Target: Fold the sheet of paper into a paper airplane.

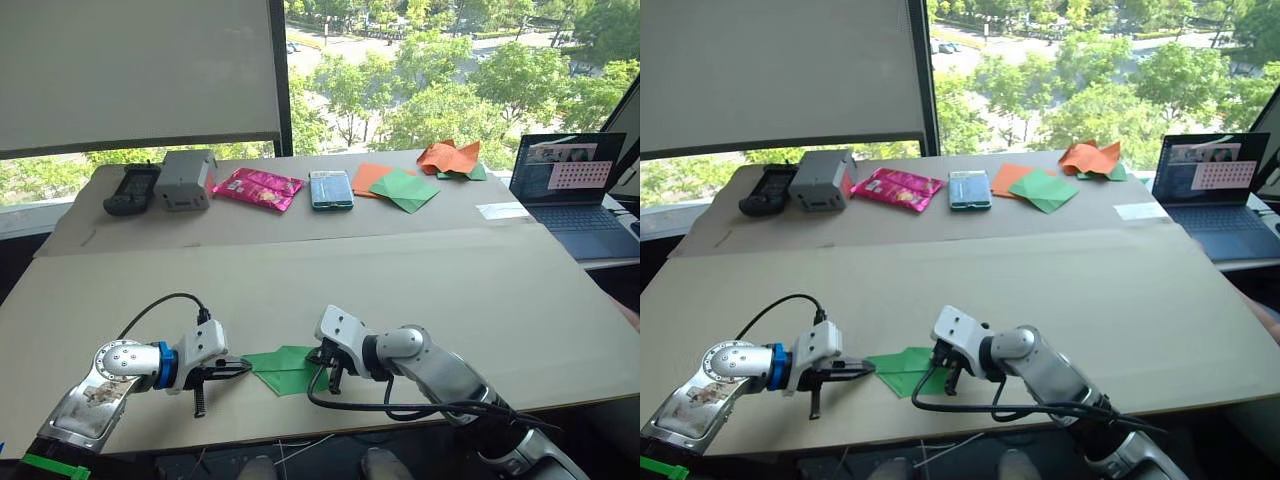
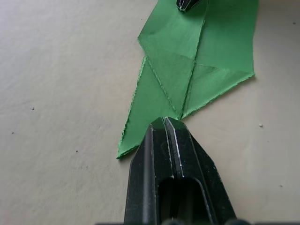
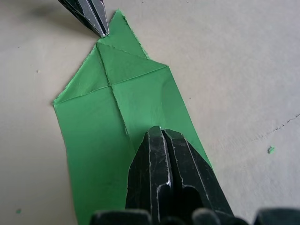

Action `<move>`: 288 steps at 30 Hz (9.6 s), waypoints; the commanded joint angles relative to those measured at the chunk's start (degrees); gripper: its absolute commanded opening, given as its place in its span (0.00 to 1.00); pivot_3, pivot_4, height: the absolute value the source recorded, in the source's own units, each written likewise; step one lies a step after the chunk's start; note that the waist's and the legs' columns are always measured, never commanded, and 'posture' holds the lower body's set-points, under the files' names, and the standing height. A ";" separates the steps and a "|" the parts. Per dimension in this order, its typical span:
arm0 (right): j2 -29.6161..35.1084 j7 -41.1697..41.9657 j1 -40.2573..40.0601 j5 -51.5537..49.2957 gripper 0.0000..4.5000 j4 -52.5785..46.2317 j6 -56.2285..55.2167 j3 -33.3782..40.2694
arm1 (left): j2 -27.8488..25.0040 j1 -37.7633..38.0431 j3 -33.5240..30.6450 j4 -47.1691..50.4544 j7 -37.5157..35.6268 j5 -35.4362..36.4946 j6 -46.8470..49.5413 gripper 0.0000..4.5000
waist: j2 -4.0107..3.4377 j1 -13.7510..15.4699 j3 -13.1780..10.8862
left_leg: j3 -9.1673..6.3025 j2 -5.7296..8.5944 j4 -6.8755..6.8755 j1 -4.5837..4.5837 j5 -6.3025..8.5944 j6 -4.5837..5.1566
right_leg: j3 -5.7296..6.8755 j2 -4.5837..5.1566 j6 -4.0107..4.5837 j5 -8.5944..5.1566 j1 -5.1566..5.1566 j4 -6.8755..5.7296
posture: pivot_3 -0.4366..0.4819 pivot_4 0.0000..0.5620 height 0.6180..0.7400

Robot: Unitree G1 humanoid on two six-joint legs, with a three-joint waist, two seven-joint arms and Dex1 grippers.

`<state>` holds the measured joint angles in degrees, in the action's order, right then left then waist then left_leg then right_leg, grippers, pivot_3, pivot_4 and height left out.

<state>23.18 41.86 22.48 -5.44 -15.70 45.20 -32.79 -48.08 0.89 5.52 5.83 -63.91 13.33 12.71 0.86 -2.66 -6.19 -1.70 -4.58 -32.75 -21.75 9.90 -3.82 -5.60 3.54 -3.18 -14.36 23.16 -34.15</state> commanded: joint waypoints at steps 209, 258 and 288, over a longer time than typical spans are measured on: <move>-14.42 -11.59 2.19 -22.14 0.39 7.97 18.93 32.15 | 13.52 -15.66 0.48 -1.75 6.33 10.34 21.45 0.00 | 0.70 0.09 -0.98 | -0.17 0.14 -0.15 -0.31 -0.24 0.48 | -0.06 -0.16 0.01 0.08 0.10 -0.71 | 0.48 0.27 0.84; 4.71 -4.21 -3.68 29.09 0.01 14.52 -61.86 2.49 | 8.81 -13.08 -10.63 5.11 9.73 19.20 30.59 0.00 | 0.83 0.48 -1.16 | -0.18 0.14 -0.15 -0.24 -0.01 0.11 | -0.05 -0.14 0.01 0.08 0.00 -0.04 | 0.48 0.27 0.84; 3.95 8.20 -6.85 17.80 0.41 1.76 -44.03 6.30 | 11.01 -15.69 1.15 -6.59 5.92 6.99 18.68 0.00 | 0.76 0.57 -1.10 | -0.17 0.15 -0.19 -0.17 -0.24 0.49 | -0.07 -0.16 -0.01 0.10 -0.09 -0.29 | 0.48 0.27 0.84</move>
<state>26.95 48.27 15.51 15.72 -10.09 -1.21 -28.33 -36.72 -14.56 7.07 0.04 -57.97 21.03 32.11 1.62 -2.09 -7.29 -1.88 -4.43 -32.93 -21.92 9.66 -3.33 -5.67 3.38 -3.19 -14.26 23.07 -34.45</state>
